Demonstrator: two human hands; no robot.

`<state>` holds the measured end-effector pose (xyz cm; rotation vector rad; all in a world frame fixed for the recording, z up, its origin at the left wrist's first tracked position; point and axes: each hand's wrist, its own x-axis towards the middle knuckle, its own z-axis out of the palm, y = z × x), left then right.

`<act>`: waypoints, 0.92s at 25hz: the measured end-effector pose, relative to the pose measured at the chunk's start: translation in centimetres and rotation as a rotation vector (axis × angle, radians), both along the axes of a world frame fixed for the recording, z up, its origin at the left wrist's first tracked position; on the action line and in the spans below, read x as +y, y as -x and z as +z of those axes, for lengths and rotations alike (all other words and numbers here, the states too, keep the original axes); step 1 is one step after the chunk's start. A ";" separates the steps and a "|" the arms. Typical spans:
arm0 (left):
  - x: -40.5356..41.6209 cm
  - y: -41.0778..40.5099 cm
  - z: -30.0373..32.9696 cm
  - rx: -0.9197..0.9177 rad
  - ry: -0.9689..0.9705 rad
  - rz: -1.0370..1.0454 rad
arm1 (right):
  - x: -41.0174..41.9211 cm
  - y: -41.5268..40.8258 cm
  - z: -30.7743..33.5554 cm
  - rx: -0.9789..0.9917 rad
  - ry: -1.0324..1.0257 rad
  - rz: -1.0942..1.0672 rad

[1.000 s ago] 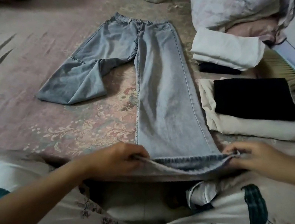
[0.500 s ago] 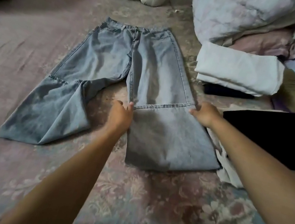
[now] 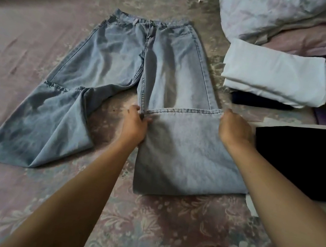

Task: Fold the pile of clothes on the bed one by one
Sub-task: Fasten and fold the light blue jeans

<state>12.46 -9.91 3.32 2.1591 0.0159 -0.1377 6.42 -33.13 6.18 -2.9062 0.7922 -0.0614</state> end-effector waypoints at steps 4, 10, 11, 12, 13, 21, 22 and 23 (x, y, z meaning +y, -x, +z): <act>2.5 3.7 0.3 0.164 0.151 0.193 | 1.3 2.4 0.7 -0.149 0.002 0.059; 2.0 15.1 -0.6 -0.104 0.004 -0.016 | 3.2 11.4 -4.3 -0.076 0.031 0.494; 1.9 15.2 -0.9 -0.107 -0.036 -0.017 | 3.3 11.8 -4.8 -0.006 0.016 0.498; 1.7 15.1 -0.8 -0.049 -0.084 0.004 | 3.3 12.0 -4.9 0.055 0.000 0.467; 1.6 15.2 -0.4 0.015 -0.155 0.024 | 3.3 12.0 -5.0 0.106 0.000 0.440; 14.5 10.4 -0.7 -0.436 -0.646 -0.079 | 12.3 7.4 -3.5 -0.131 -0.048 0.695; 16.7 9.6 -0.9 -0.407 -0.737 -0.113 | 15.0 6.4 -3.2 -0.133 -0.096 0.755; 17.9 8.8 -1.4 -0.358 -0.806 -0.175 | 17.4 5.4 -3.0 -0.133 -0.127 0.803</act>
